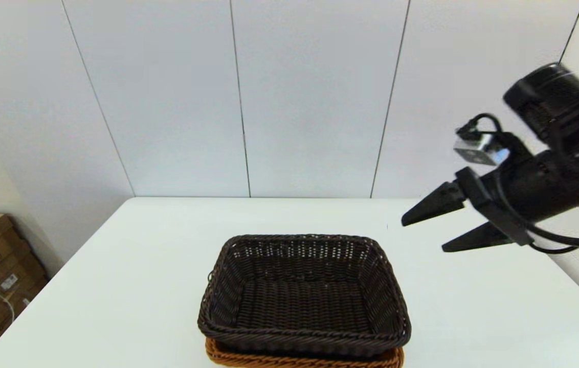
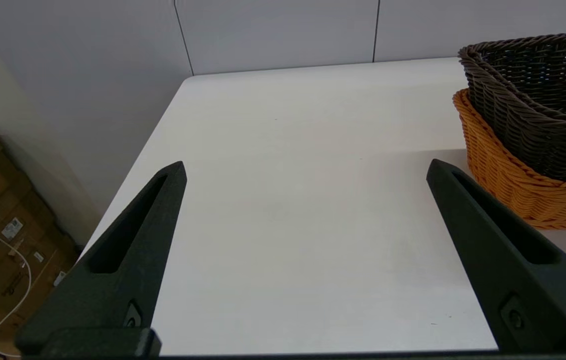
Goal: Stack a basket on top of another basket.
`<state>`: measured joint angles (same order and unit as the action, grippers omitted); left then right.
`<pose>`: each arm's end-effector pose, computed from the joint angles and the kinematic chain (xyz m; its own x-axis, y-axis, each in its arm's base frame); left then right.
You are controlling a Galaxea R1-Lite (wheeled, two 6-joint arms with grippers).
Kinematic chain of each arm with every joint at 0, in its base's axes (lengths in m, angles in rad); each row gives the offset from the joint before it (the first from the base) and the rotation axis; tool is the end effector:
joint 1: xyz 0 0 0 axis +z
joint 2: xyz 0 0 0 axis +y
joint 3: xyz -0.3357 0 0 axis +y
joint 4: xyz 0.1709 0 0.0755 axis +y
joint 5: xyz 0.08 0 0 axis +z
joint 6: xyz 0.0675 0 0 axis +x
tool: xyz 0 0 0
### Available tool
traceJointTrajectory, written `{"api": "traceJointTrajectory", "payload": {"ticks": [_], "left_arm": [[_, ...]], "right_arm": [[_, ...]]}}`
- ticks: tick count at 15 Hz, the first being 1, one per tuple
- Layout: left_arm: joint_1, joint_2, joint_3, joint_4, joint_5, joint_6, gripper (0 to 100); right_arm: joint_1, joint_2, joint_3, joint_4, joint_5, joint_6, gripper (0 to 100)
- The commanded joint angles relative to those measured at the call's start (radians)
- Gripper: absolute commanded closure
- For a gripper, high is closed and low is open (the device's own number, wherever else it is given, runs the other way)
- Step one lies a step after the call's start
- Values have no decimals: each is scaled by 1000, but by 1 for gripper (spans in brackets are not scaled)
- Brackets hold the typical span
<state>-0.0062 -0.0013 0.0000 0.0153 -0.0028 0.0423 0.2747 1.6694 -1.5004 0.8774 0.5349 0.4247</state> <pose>-0.0174 -0.0001 0.0732 0.9999 -0.0090 -0.0140 0.0096 0.9991 0.0422 0.2634 0.1100 0.2602 0.2763 0.6075 -0.7447 -0.0932 0.7882 0.6084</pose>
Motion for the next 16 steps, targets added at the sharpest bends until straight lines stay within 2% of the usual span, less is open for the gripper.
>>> {"api": "traceJointTrajectory", "payload": {"ticks": [1, 4, 6, 7, 10, 11, 13, 16], "left_arm": [[0, 1, 3, 0, 0, -1, 0], [0, 1, 3, 0, 0, 1, 0], [0, 1, 3, 0, -2, 1, 0], [0, 1, 3, -2, -2, -2, 0], [0, 1, 5, 0, -3, -4, 0], [0, 1, 5, -2, -3, -4, 0], [0, 1, 5, 0, -3, -2, 0], [0, 1, 3, -2, -3, -2, 0]], "right_arm": [[-201, -364, 106, 84, 63, -80, 0], [-221, -583, 220, 84, 25, -73, 0], [-221, -741, 307, 83, 17, -73, 0], [-221, -813, 350, 80, -6, -73, 0], [-224, -996, 442, 78, -115, -72, 0], [-224, -1057, 480, 77, -179, -73, 0], [-224, -1134, 536, 72, -268, -76, 0], [-226, -1220, 595, 48, -363, -86, 0]]}}
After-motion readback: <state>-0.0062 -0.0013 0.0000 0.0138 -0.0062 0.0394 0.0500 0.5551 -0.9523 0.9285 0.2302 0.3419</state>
